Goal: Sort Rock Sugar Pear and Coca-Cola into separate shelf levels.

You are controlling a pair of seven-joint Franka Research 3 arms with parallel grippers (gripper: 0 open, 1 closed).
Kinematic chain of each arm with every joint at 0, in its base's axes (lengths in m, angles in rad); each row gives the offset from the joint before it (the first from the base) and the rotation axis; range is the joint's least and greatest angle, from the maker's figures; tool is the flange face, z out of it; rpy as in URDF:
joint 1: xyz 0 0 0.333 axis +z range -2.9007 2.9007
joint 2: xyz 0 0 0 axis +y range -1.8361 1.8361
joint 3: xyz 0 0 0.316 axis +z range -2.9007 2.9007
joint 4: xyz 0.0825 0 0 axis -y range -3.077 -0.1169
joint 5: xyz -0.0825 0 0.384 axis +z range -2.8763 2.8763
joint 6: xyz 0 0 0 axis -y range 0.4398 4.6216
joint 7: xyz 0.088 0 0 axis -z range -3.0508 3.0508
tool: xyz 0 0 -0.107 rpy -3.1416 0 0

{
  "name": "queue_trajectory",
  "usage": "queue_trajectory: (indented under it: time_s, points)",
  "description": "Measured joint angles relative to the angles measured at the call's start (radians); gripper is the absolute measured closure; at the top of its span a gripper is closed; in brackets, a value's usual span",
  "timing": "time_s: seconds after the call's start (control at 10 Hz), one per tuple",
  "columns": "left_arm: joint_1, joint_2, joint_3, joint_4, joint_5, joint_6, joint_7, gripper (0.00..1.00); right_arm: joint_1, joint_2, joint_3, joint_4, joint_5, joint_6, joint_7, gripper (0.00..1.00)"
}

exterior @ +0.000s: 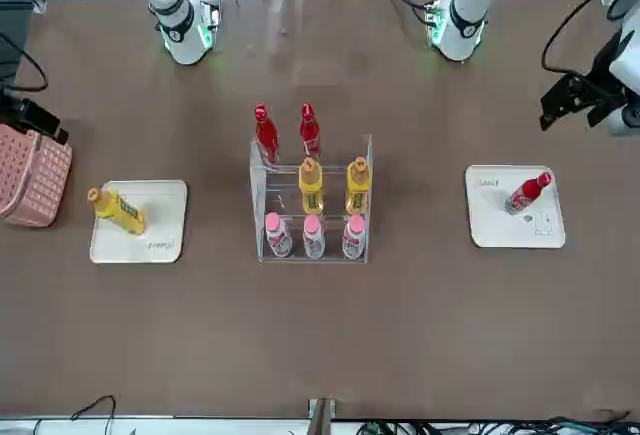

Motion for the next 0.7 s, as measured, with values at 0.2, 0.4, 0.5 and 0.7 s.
queue_trajectory:
  time_s: [0.2,0.4,0.5,0.7]
  points:
    - [0.005,0.006,0.005,-0.002,-0.005,-0.029,0.001,0.0,0.005,0.0,0.002,-0.019,-0.079,0.001,0.002,0.0]
    - [0.034,0.023,0.007,-0.006,-0.006,-0.035,0.002,0.0,0.01,0.0,0.003,-0.027,-0.094,0.003,0.004,0.0]
    - [0.052,0.039,0.009,-0.009,-0.006,-0.049,0.002,0.0,0.011,0.0,0.004,-0.027,-0.094,0.004,0.006,0.0]
    - [0.072,0.079,0.012,-0.042,0.013,-0.088,-0.001,0.0,0.014,0.0,0.008,-0.027,-0.093,0.005,0.009,0.0]
